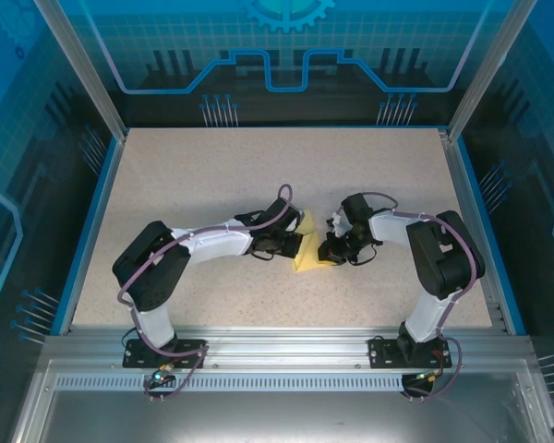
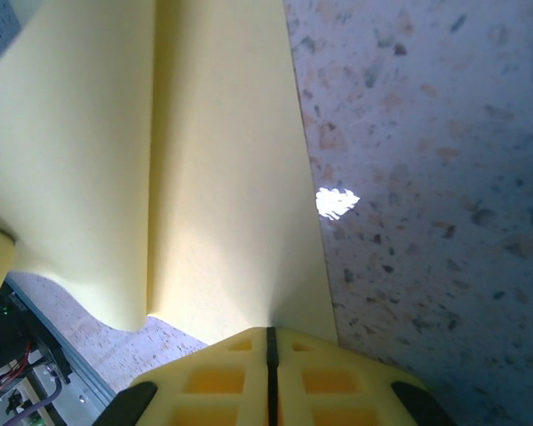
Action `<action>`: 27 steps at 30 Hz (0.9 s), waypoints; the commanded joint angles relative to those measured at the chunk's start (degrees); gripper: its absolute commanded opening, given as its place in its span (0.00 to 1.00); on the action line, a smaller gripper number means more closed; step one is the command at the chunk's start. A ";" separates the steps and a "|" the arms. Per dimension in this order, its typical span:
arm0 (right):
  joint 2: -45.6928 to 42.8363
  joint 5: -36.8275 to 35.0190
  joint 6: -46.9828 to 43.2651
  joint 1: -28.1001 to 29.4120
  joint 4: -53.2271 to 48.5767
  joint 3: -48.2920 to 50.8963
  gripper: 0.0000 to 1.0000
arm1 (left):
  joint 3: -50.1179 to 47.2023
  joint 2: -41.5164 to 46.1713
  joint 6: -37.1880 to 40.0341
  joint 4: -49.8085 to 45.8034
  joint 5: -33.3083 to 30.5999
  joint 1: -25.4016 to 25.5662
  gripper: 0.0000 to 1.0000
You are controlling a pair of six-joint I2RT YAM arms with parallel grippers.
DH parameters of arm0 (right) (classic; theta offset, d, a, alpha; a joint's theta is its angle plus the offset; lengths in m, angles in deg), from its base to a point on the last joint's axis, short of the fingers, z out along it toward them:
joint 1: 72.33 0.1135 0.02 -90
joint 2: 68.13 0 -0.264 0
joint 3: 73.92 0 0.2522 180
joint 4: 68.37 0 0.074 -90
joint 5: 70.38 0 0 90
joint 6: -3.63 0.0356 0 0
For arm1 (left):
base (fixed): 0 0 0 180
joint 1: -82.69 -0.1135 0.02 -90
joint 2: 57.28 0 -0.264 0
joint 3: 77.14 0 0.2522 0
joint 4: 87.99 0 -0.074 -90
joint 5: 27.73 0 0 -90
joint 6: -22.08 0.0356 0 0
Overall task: Fold a paper plane with a square sheet of paper (fold left side to right side)
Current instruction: Fold the triangle a second time at the center of the table.
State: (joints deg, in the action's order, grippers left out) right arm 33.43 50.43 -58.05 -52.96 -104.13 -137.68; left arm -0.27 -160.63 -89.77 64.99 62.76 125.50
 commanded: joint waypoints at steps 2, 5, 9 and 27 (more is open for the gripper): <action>1.81 -2.58 -1.33 1.19 -3.62 -0.08 0.09 | 2.76 -1.80 2.06 -2.54 -1.24 -0.80 0.00; 1.89 -2.59 -1.46 1.15 -3.84 -1.74 0.09 | 3.13 -2.68 2.33 -2.73 -1.46 -0.96 0.01; 1.98 -2.68 -1.66 1.26 -4.17 -1.74 0.09 | 3.55 -3.34 2.24 -2.74 -1.67 -0.97 0.01; 2.52 -2.42 -2.17 1.28 -4.98 -2.28 0.09 | 4.63 -5.72 2.00 -3.00 -2.16 -1.27 0.02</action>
State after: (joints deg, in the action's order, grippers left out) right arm 34.26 49.77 -59.47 -52.70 -106.62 -139.49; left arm 2.75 -165.57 -88.68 63.49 61.63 124.80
